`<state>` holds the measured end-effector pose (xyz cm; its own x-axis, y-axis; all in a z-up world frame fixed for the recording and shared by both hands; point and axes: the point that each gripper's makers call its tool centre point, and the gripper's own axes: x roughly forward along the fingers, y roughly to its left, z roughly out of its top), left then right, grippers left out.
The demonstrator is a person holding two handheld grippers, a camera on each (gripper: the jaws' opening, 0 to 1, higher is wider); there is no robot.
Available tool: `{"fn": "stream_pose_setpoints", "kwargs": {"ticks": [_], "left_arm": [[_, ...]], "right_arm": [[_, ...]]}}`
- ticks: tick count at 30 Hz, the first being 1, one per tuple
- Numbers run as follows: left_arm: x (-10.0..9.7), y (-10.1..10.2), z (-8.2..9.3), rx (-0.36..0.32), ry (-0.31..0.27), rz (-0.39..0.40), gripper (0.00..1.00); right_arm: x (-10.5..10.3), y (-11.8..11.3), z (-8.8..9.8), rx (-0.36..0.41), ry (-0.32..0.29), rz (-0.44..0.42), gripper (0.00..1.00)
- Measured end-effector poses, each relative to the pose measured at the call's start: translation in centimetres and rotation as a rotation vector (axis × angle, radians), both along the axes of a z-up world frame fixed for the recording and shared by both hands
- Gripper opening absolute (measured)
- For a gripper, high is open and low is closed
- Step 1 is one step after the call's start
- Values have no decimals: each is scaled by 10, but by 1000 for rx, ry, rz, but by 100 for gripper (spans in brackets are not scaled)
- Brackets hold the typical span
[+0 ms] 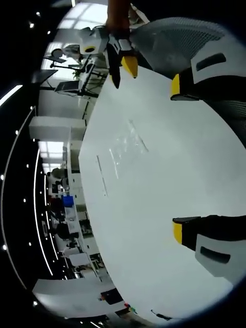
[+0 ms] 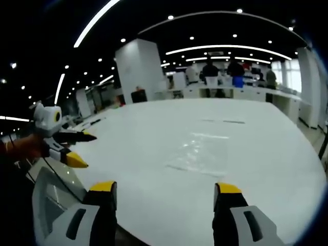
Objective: Open the resealable bag by pulling the two sides of the seal apart until the entire bag opening is separated and visibly accessible.
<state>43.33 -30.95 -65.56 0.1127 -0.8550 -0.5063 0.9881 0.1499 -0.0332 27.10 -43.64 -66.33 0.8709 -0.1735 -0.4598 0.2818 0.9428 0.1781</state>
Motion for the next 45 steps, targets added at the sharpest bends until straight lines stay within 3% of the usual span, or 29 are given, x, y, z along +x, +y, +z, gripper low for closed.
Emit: {"fn": "stream_pose_setpoints", "kwargs": {"ticks": [12,29,45], "left_arm": [[-5,-8,2,-11,7,-26,92],[-2,-4,-2,5,7,-21,91],[-3,-5,-5,12,17,-28,91]], "right_arm": [[-1,-2,0,-7,5,0,75],[4,-6,-8,-42,45,40,68],[32,-23,-21,-96,94,101,60]]}}
